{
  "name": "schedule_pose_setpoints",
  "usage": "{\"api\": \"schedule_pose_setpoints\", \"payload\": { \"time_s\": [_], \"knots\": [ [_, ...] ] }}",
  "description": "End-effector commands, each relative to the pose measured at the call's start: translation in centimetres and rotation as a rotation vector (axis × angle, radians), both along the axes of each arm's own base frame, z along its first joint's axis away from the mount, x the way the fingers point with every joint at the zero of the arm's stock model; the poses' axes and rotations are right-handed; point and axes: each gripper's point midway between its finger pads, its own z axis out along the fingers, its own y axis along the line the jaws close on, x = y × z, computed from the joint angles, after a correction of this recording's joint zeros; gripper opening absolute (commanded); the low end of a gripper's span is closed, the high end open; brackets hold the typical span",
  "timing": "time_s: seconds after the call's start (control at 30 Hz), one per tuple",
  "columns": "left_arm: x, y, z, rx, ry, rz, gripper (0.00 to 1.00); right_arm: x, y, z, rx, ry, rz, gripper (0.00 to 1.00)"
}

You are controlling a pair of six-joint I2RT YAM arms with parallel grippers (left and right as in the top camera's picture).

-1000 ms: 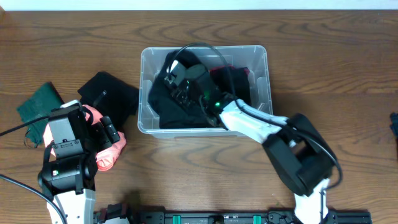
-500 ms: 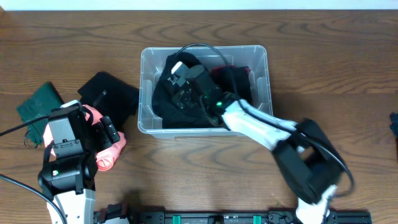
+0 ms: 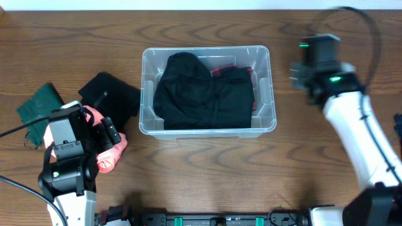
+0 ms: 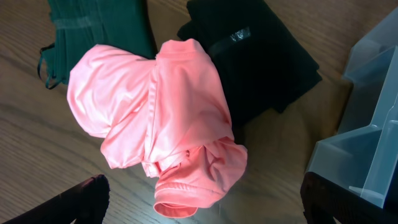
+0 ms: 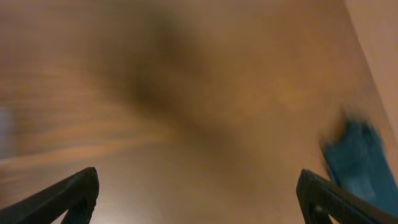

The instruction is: Pack container

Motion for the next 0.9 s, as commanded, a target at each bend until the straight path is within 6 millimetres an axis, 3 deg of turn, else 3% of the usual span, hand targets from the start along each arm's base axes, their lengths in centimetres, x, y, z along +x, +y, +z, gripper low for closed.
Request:
{"api": "schedule_pose_setpoints", "payload": {
  "time_s": [0.0, 0.17, 0.33, 0.67, 0.87],
  "knots": [
    [0.3, 0.0, 0.9, -0.009, -0.026, 0.006, 0.98, -2.8, -6.6, -3.5, 0.042, 0.049, -0.291, 0.99],
    [0.4, -0.2, 0.9, -0.019, -0.031, -0.003, 0.98, -6.8, -13.5, -8.4, 0.046, 0.221, -0.453, 0.99],
    [0.4, -0.2, 0.9, -0.019, -0.032, -0.003, 0.98, -9.1, -17.6, -11.6, 0.047, 0.299, -0.541, 0.99],
    [0.4, -0.2, 0.9, -0.019, -0.031, -0.003, 0.98, -14.0, -23.5, -15.4, 0.031, 0.421, -0.643, 0.99],
    [0.4, -0.2, 0.9, -0.019, -0.031, -0.003, 0.98, -15.7, -26.9, -15.5, 0.025, 0.374, -0.703, 0.99]
  ]
}}
